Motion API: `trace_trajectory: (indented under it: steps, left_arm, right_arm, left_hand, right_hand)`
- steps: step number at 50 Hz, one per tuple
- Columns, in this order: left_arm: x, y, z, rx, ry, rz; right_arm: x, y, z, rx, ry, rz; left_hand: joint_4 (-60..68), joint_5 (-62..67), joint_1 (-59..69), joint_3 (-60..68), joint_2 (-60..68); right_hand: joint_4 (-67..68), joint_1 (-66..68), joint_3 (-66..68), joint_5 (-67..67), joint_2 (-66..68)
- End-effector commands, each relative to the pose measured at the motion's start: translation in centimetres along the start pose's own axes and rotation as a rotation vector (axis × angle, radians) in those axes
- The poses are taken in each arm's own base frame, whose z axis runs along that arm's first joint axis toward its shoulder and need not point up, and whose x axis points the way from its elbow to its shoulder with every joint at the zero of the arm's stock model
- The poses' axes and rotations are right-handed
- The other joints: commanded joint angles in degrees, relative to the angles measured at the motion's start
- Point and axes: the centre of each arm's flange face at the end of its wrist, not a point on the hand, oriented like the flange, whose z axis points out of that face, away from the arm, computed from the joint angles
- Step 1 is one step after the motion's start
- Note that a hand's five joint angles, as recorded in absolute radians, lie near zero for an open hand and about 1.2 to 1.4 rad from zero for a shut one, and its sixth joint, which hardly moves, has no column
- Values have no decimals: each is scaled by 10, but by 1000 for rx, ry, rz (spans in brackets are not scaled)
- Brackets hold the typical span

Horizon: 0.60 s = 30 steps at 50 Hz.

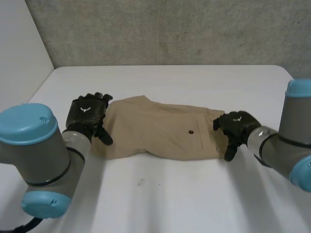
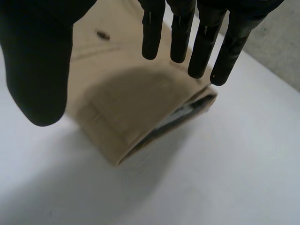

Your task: Fold the shorts.

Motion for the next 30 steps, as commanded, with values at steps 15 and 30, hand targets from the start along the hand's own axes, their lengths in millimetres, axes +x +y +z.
trace_trajectory:
  steps: [15,30]
  left_arm:
    - [-1,8,-3,-25,-1,-8]
    - [-1,7,-7,-26,2,-6]
  right_arm:
    - [26,31,34,44,110,-18]
    - [93,1,-4,-116,351,-528]
  left_hand:
    - [-3,-12,2,-8,-5]
    - [-4,-14,0,-10,-6]
  right_hand:
    - [568,600,568,573,572]
    - [568,600,568,573,572]
